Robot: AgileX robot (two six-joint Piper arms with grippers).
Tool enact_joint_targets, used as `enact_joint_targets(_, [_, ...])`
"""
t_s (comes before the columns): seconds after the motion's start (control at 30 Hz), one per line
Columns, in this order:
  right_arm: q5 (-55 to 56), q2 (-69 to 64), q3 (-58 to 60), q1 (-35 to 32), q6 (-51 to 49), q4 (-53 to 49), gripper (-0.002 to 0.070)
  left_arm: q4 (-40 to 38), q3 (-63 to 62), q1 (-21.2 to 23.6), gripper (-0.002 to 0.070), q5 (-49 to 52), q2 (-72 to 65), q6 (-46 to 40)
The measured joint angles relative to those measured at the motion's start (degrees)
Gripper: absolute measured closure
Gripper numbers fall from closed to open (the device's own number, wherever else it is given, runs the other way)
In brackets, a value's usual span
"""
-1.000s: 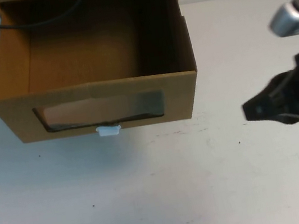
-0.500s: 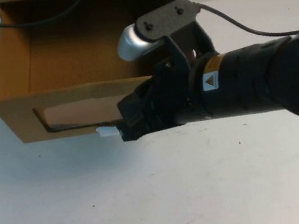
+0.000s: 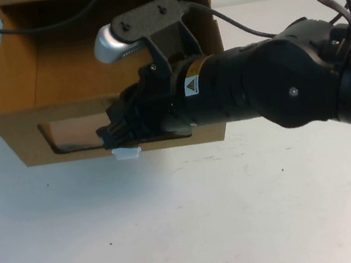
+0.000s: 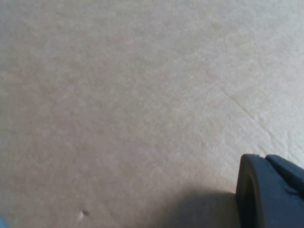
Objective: Close the shoe box
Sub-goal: Close the shoe box with your right arm
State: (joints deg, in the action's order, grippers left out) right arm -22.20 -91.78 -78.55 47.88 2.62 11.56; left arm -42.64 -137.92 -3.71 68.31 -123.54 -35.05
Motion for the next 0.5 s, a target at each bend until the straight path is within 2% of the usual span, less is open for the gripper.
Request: enact_joint_targets(0.5, [1.97,-3.27,-6.44,-2.76,0.00,-0.08,0.0687,0.00,0.00,-0.12,0.0680,0.00,0.00,0.13])
